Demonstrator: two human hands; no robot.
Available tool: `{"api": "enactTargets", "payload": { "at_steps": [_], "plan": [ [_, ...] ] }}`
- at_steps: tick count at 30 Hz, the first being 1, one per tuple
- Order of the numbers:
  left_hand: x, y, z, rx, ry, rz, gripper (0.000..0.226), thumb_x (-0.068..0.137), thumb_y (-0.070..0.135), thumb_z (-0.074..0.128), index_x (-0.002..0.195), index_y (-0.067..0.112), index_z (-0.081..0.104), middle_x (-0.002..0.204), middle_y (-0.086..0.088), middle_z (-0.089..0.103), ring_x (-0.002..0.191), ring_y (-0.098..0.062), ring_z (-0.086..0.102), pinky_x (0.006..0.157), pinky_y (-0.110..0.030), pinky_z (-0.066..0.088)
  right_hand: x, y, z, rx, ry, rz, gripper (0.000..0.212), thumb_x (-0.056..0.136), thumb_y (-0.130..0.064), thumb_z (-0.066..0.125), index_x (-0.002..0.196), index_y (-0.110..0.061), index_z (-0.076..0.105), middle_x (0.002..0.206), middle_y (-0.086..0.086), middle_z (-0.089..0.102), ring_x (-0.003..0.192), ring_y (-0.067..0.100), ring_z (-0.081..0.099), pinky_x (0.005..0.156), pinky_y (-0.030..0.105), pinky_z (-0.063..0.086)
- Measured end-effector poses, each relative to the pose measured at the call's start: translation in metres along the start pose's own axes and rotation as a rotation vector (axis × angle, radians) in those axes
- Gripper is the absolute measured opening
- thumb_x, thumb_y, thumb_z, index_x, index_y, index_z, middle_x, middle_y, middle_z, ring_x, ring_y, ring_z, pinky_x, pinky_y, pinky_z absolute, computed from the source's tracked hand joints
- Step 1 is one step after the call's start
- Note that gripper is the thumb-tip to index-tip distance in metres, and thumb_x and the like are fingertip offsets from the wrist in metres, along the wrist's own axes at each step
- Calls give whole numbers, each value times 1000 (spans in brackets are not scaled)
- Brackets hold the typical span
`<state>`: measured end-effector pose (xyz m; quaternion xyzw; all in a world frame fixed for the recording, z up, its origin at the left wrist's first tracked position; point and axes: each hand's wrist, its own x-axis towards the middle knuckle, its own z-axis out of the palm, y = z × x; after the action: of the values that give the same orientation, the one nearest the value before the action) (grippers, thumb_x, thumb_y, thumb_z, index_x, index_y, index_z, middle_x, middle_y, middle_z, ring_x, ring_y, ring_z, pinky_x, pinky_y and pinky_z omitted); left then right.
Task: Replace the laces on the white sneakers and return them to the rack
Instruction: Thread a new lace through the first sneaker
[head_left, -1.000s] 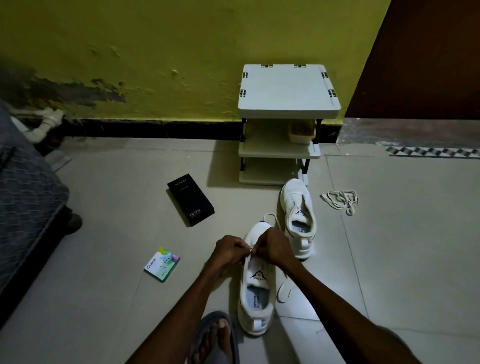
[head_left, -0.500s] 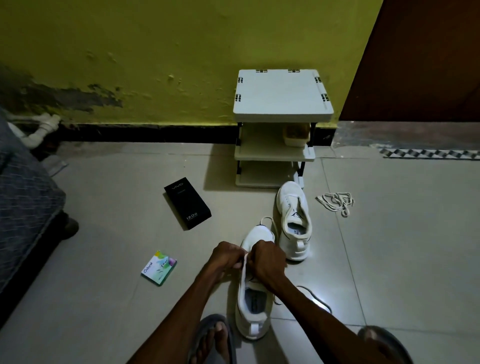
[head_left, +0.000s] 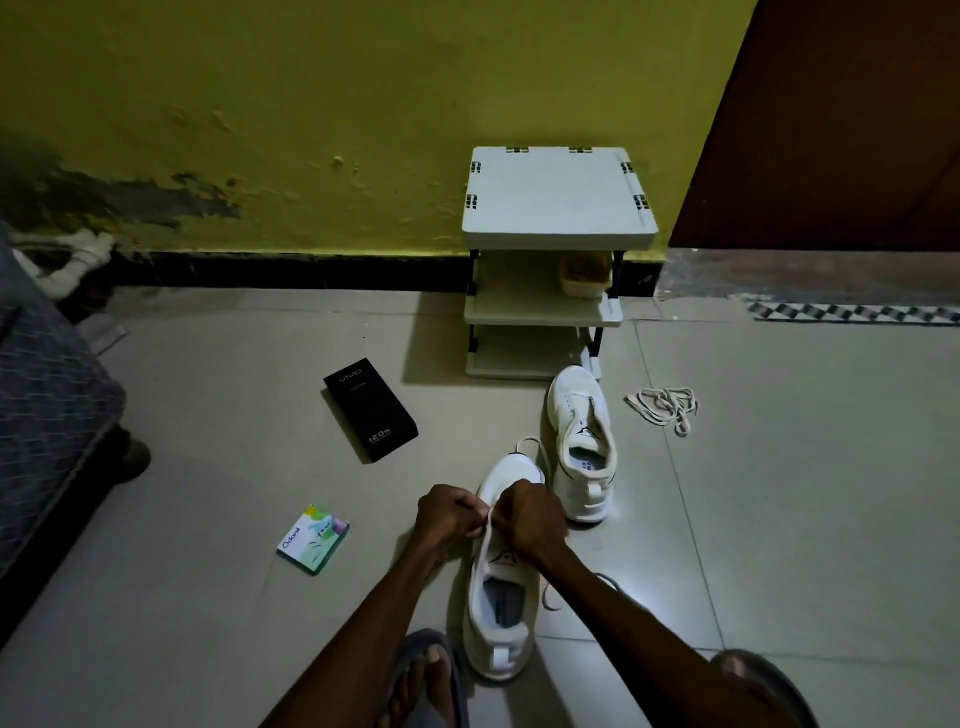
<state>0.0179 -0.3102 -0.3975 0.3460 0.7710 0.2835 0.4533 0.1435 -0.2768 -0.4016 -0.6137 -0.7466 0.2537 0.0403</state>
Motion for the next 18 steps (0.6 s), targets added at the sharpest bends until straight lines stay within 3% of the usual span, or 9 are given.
{"api": "enactTargets", "payload": {
  "at_steps": [4, 5, 7, 10, 15, 18],
  "plan": [
    [1, 0, -2, -7, -22, 42, 7, 81, 0, 74, 75, 4, 76, 72, -15, 72, 55, -13, 66, 58, -19, 56, -2, -1, -3, -5, 31, -42, 9, 82, -17, 56, 73, -17, 53, 78, 11, 66, 78, 27, 65, 60, 25, 33],
    [0, 0, -3, 7, -20, 59, 6, 80, 3, 75, 75, 5, 76, 73, -15, 73, 58, -16, 67, 62, -23, 58, -5, -4, -1, 16, 61, -35, 4, 81, -16, 57, 78, -16, 56, 80, 9, 68, 79, 26, 65, 59, 26, 34],
    [-1, 0, -3, 36, -11, 76, 4, 79, 7, 77, 74, 8, 77, 73, -11, 74, 64, -18, 69, 70, -26, 60, -11, -7, 5, 137, 138, -4, 12, 81, -14, 56, 92, -16, 52, 81, 4, 66, 77, 24, 63, 59, 31, 39],
    [0, 1, -3, 117, -3, 108, 3, 77, 14, 78, 75, 13, 77, 69, 1, 72, 63, -10, 68, 68, -18, 57, -13, -4, 13, 276, 199, 39, 24, 79, -11, 54, 98, -21, 44, 80, 1, 64, 76, 21, 61, 63, 36, 47],
    [2, 3, -2, 223, -39, 137, 3, 74, 18, 73, 72, 18, 73, 69, -1, 72, 71, -19, 72, 76, -29, 59, -9, -1, 8, 302, 120, 39, 22, 79, -11, 60, 97, -21, 57, 81, 0, 69, 79, 21, 64, 67, 33, 47],
    [1, 4, -1, 199, -35, 136, 12, 80, 13, 72, 69, 19, 70, 63, -2, 68, 59, -19, 68, 71, -30, 59, -5, 4, -8, 284, 34, -21, 5, 86, -17, 63, 84, -21, 62, 79, -2, 67, 79, 20, 63, 62, 28, 39]
  ]
}}
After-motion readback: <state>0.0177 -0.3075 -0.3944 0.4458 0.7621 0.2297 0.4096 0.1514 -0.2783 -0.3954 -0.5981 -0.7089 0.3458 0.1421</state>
